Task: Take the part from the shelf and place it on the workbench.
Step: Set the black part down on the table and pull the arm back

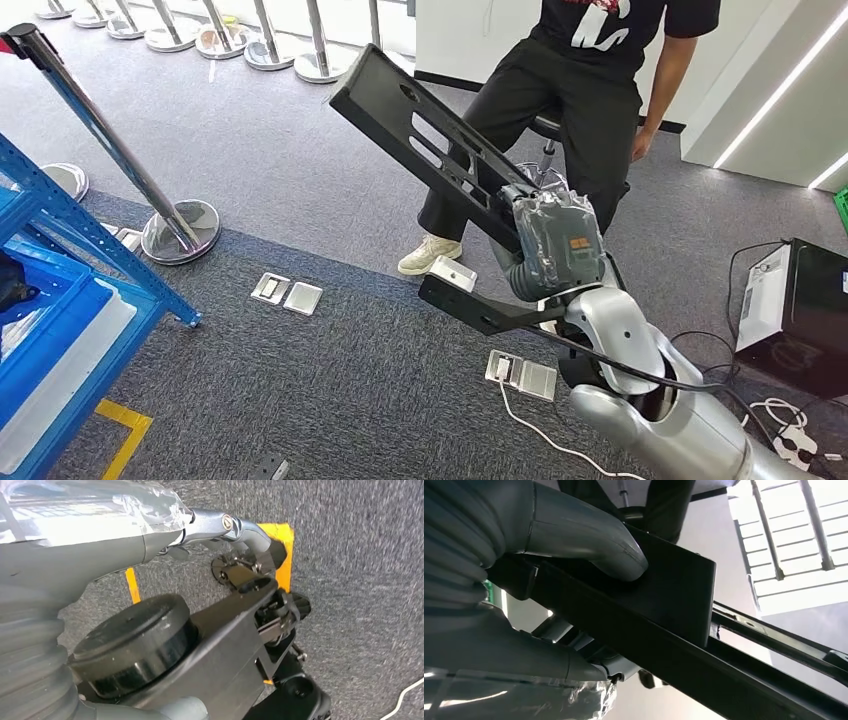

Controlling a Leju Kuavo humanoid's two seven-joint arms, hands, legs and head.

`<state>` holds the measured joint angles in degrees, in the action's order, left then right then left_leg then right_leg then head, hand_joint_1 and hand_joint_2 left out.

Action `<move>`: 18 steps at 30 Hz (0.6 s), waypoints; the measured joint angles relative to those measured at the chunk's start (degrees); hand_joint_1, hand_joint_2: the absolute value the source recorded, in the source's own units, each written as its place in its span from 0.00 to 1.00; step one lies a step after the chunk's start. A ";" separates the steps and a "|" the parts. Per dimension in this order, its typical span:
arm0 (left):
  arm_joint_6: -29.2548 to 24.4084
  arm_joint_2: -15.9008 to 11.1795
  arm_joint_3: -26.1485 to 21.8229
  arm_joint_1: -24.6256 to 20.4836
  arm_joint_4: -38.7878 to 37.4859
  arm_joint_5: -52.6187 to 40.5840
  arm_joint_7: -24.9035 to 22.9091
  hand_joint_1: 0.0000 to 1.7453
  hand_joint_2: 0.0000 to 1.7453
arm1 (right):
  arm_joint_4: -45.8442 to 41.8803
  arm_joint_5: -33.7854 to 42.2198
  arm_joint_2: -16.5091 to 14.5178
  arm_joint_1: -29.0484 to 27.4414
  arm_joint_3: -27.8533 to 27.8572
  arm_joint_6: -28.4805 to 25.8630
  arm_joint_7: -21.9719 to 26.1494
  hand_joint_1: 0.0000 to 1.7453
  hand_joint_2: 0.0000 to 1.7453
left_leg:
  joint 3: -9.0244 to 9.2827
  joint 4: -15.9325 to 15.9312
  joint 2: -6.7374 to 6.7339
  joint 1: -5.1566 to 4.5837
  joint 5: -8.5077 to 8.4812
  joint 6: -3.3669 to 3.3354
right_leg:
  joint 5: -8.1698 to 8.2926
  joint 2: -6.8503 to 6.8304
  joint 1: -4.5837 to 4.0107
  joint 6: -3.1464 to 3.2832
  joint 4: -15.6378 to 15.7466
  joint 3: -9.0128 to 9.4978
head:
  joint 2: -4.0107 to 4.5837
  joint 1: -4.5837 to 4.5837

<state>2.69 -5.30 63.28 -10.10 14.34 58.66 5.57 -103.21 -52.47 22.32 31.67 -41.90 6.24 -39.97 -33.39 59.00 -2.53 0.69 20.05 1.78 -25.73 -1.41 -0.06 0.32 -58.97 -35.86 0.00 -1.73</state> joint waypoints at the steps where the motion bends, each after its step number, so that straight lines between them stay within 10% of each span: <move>1: 0.00 0.00 -0.01 0.02 0.00 -0.01 0.00 0.00 1.00 | 0.00 0.09 0.00 0.01 0.01 -0.01 -0.01 1.00 1.00 | 0.13 -0.08 -0.23 0.01 0.06 0.33 | 0.05 0.38 0.02 0.32 0.10 -0.01 | 0.00 0.09; 4: 0.01 -0.01 -0.06 0.03 0.00 -0.02 0.02 0.00 1.00 | 0.00 0.46 -0.10 0.19 0.03 -0.03 -0.01 1.00 1.00 | -0.77 3.27 0.71 0.20 2.56 1.18 | 0.45 1.15 0.37 1.40 0.96 0.47 | 0.00 0.65; 8: 0.04 -0.01 -0.10 0.31 0.00 -0.02 0.02 0.00 1.00 | 0.02 0.84 -0.26 0.26 -0.10 -0.03 -0.01 1.00 1.00 | -6.84 16.14 2.06 0.28 8.00 1.55 | 0.43 2.52 0.29 1.98 0.90 0.54 | 0.00 1.89; 13: 0.04 -0.03 -0.17 0.36 0.00 -0.02 0.02 0.00 1.00 | 0.02 0.87 -0.30 0.27 -0.09 -0.03 -0.01 1.00 1.00 | -1.46 3.10 3.95 0.64 0.48 1.15 | -0.11 4.72 0.27 1.32 -0.33 0.20 | 0.00 2.76; 18: 0.04 0.01 -0.28 0.24 0.01 -0.02 0.01 0.00 1.00 | 0.03 0.89 -0.28 0.27 -0.06 -0.03 -0.01 1.00 1.00 | -0.70 0.59 3.48 0.49 -0.16 -0.39 | -0.68 4.97 0.60 -0.36 -1.35 -0.60 | 0.00 2.36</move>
<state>2.73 -5.29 62.99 -9.86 14.34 58.64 5.58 -103.18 -51.58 22.04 31.95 -41.96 6.21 -39.98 -34.09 59.59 0.95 1.18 19.89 1.38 -26.40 3.56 0.54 -0.04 -60.32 -36.46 0.00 0.63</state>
